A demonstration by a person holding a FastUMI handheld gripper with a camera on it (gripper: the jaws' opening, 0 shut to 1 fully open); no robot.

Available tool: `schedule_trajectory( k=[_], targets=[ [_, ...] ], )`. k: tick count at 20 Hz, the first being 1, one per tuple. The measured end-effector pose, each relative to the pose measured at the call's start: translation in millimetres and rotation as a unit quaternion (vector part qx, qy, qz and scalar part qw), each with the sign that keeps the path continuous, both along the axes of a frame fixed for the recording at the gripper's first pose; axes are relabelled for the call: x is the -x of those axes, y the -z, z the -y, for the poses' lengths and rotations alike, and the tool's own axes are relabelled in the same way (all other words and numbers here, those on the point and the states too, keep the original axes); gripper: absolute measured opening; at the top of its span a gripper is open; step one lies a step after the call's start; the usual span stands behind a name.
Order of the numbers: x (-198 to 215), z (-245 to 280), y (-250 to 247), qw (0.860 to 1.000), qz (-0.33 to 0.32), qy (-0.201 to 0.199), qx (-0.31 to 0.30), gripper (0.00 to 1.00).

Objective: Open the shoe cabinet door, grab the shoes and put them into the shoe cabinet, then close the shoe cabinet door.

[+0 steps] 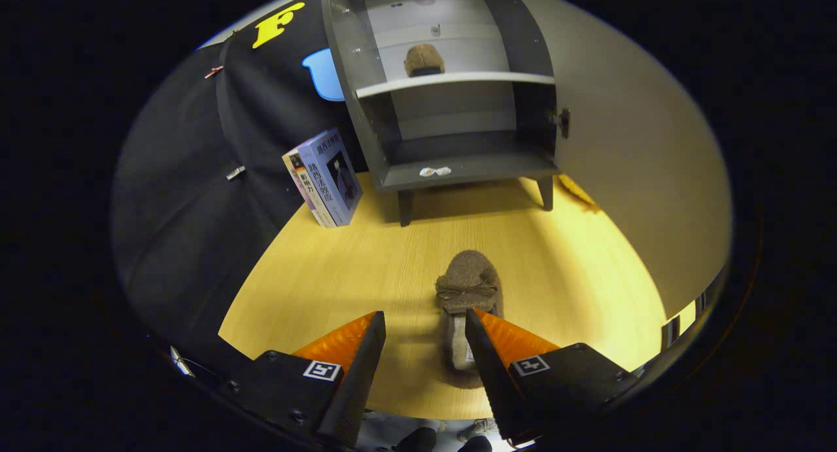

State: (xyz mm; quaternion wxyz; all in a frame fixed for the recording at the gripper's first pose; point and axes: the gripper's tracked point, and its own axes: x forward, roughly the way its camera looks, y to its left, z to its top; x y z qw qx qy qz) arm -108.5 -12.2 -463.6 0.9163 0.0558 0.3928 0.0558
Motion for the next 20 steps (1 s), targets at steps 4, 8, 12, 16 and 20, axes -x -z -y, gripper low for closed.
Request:
schedule_trajectory(
  k=[4,8,12,16,20],
  targets=[
    [-10.5,-4.2,53.8,0.999,-0.043,0.013,0.004,0.72],
    [-20.6,0.7,80.6,0.998,-0.057,0.027,0.020,0.66],
    [-30.0,6.7,101.2,0.997,-0.066,0.034,0.026,0.52],
    [-45.6,10.8,107.1,0.997,-0.062,0.029,0.035,0.39],
    [-58.0,17.4,115.1,0.997,-0.065,0.029,0.043,0.39]
  ],
)
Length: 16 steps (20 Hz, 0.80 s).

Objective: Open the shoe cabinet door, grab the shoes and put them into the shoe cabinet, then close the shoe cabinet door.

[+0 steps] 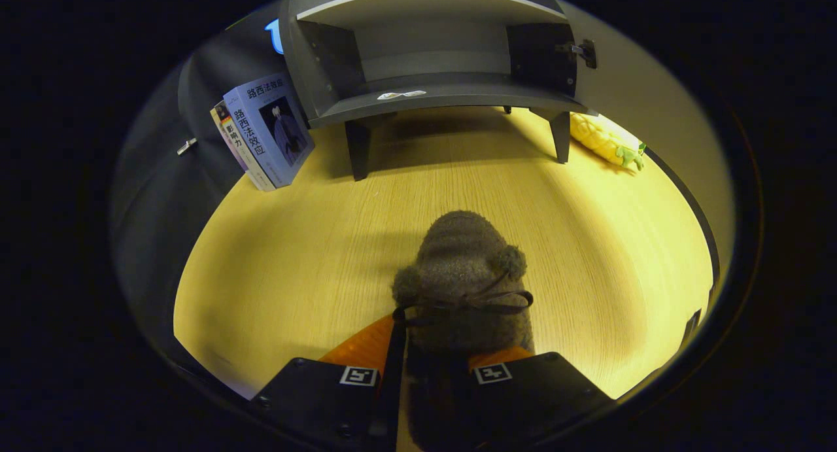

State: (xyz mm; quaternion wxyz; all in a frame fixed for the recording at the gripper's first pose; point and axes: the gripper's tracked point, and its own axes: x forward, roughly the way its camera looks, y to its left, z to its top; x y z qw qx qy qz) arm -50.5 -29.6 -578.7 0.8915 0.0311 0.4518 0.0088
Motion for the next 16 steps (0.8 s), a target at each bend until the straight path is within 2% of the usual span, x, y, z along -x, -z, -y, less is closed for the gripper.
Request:
schedule_trajectory(
  k=[4,5,7,8,12,16],
  targets=[
    [-3.7,5.1,2.6,1.000,0.001,0.001,-0.001,0.32],
    [-4.0,3.1,0.5,1.000,-0.001,0.003,-0.005,0.21],
    [-5.8,0.8,5.2,1.000,-0.001,0.002,-0.010,0.21],
    [-4.8,0.8,4.1,1.000,-0.008,-0.002,-0.011,0.06],
    [-1.8,1.8,-6.8,1.000,-0.018,-0.015,-0.001,0.05],
    [-7.2,3.0,-51.4,1.000,0.007,-0.020,-0.006,0.05]
  ],
)
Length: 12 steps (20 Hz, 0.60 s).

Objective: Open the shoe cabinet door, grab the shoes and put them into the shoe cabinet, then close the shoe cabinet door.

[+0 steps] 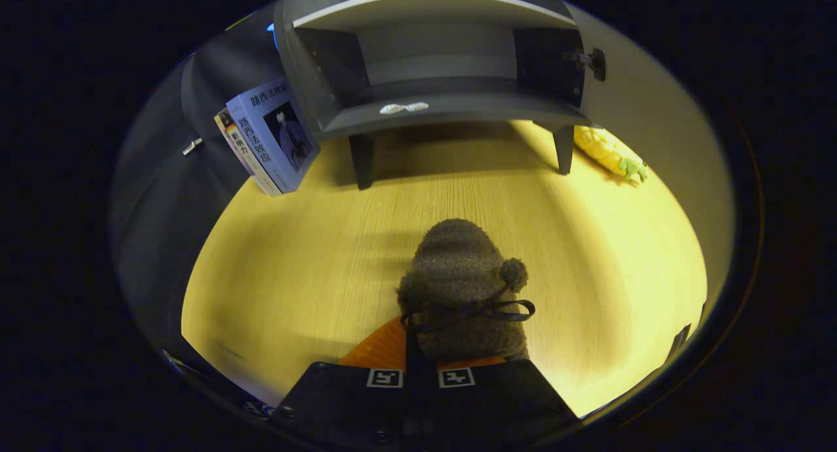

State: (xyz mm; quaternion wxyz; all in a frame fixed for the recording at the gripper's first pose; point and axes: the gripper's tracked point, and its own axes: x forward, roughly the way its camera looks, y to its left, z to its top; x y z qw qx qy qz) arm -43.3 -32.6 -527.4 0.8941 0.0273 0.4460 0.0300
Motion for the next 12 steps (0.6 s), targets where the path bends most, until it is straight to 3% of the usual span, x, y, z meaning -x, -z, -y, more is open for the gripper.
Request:
schedule_trajectory(
  k=[12],
  targets=[
    [-39.1,15.2,-212.8,0.985,0.172,0.006,0.028,0.05]
  ],
)
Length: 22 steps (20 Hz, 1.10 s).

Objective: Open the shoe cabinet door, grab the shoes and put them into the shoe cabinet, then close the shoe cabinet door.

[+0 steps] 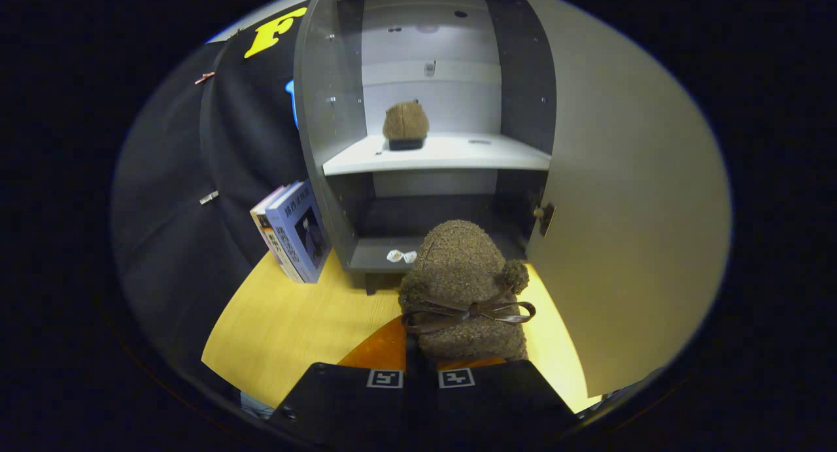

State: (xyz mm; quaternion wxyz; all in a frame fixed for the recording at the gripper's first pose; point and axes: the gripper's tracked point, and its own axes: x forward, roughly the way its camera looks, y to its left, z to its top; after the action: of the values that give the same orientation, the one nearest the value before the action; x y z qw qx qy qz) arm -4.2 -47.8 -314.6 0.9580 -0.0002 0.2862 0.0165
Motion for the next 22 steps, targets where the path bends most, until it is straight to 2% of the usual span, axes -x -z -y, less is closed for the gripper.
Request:
schedule_trajectory(
  k=[9,11,14,22],
  targets=[
    [-52.7,9.4,-111.6,0.994,0.107,0.016,0.034,0.05],
    [-73.4,15.2,-124.6,0.992,0.111,0.025,0.053,0.05],
    [-108.9,14.5,-148.2,0.991,0.119,0.032,0.048,0.05],
    [-207.4,18.6,-163.1,0.993,0.099,0.033,0.045,0.05]
  ],
)
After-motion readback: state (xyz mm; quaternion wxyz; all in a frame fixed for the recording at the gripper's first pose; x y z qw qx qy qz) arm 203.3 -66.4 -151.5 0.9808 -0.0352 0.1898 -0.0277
